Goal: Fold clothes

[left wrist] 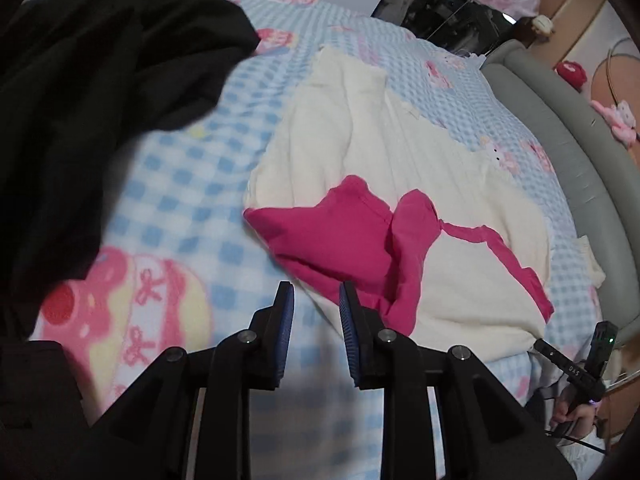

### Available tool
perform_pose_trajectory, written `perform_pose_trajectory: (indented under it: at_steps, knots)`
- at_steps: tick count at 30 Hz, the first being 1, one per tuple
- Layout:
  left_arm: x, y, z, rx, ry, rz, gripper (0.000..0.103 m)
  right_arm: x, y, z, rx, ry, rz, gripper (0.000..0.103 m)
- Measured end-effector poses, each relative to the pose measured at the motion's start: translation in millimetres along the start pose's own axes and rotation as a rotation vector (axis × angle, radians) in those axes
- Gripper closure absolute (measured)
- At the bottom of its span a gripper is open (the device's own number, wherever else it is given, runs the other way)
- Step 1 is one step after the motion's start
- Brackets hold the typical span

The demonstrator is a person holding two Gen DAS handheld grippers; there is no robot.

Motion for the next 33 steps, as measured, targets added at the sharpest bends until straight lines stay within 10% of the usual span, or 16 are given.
perform_pose_trajectory:
  at_steps: [12,16,24,33]
  knots:
    - [68,-69,9,0.247,0.208,0.072,0.064,-55,30,24,-0.009,-0.219,-0.047,0.069]
    - [80,-56,-11,0.242,0.317,0.083,0.062,-29,76,18,-0.103,-0.083,0.139,0.068]
    - [54,-27,-30,0.319,0.425,0.197,0.056,37,72,5,-0.105,0.078,-0.005,0.071]
    - [12,-55,-14,0.193,0.154,-0.165,0.05,12,55,15,-0.046,-0.031,0.003,0.067]
Point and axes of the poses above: each gripper's, at about its wrist camera, not at the fingertips, and x roughly the way its jaws point, y to its left, z to its top, the point moved 6 cm from there along x, roughly the way its jaws point, and after that the axes turned 5 degrees about x, right-handed, at the moved point
